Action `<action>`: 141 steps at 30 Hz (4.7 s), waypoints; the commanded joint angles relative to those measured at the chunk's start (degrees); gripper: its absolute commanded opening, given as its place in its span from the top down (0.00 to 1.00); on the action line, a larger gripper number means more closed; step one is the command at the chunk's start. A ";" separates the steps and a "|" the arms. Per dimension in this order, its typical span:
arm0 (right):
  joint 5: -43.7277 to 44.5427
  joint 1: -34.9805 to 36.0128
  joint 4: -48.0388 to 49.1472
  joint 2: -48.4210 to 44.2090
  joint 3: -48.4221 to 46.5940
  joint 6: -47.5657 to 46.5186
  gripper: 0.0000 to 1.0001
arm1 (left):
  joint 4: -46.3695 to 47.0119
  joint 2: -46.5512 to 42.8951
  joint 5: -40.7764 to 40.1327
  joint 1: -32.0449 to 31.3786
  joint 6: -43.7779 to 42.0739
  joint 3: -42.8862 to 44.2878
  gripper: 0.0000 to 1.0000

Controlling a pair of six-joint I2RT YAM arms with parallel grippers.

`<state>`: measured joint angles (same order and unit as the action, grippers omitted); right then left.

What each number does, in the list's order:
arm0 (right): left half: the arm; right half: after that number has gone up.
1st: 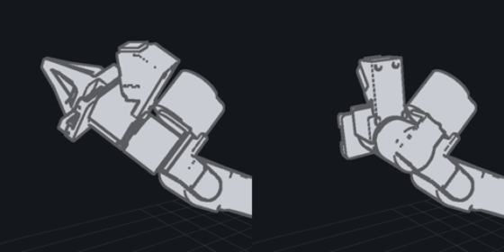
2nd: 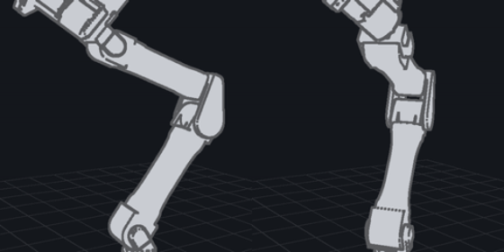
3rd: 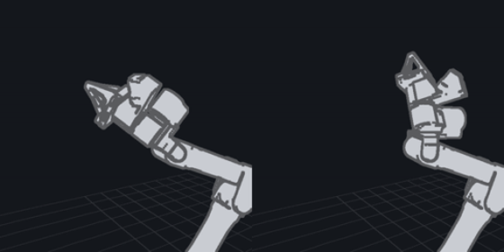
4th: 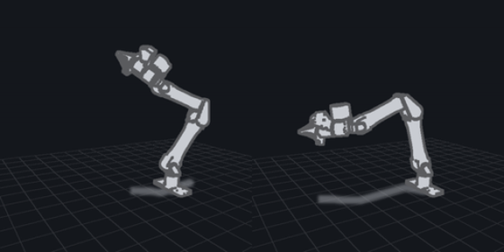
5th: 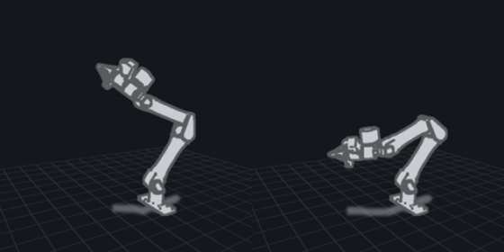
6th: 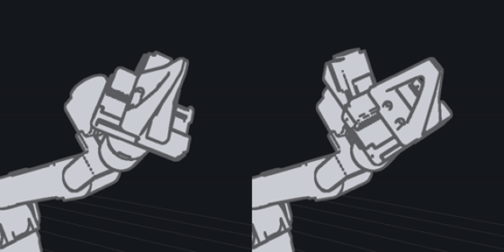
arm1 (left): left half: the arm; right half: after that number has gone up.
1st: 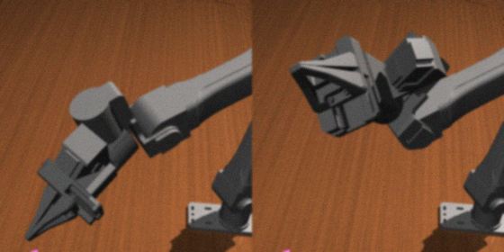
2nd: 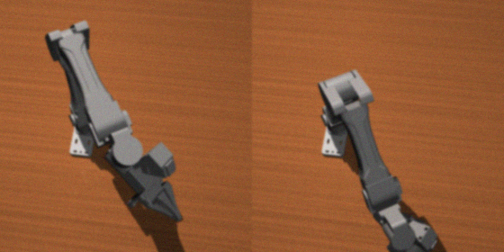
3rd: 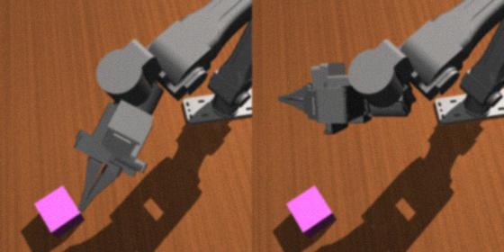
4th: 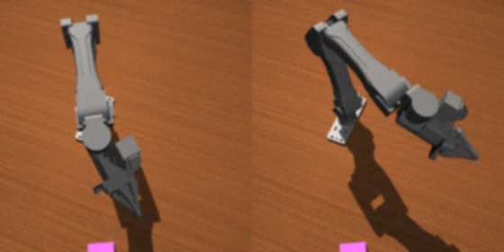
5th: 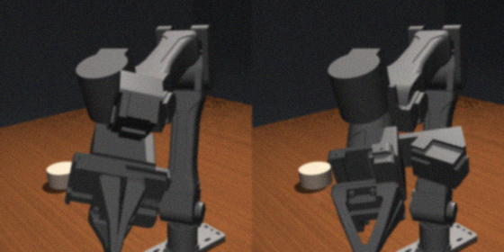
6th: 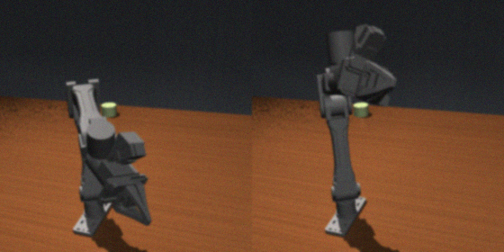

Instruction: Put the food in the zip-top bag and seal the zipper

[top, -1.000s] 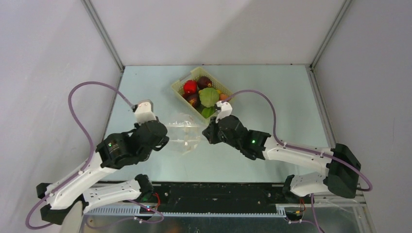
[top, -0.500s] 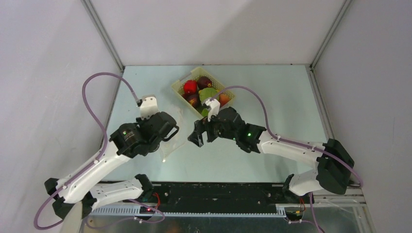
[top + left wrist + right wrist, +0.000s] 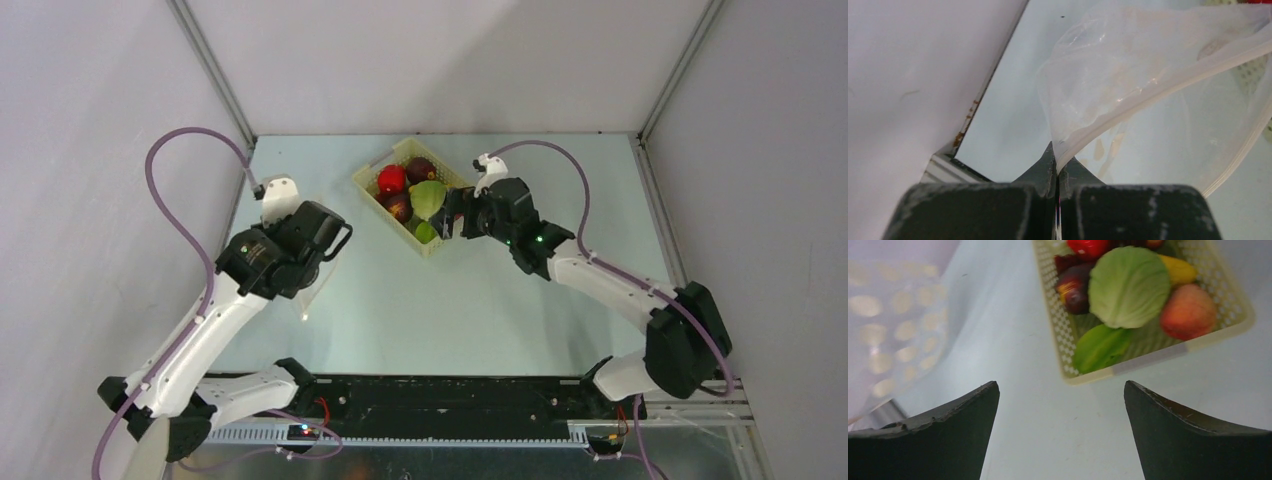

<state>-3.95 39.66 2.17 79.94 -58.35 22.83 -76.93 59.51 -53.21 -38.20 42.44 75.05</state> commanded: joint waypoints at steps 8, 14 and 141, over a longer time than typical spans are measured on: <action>15.15 -1.80 -2.87 19.71 -17.64 -1.16 0.01 | 4.16 9.00 -0.30 4.02 -3.93 2.91 1.00; 15.45 -1.96 -5.16 26.69 -25.00 -1.53 0.00 | 7.60 16.57 7.99 4.32 -5.67 3.03 1.00; 22.26 20.91 -21.30 17.83 -25.05 12.74 0.91 | 32.71 -0.16 49.35 3.70 -15.04 -8.98 1.00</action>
<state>13.06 60.73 -15.22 97.56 -79.57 34.48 -47.29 61.32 -5.23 -34.13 28.88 66.30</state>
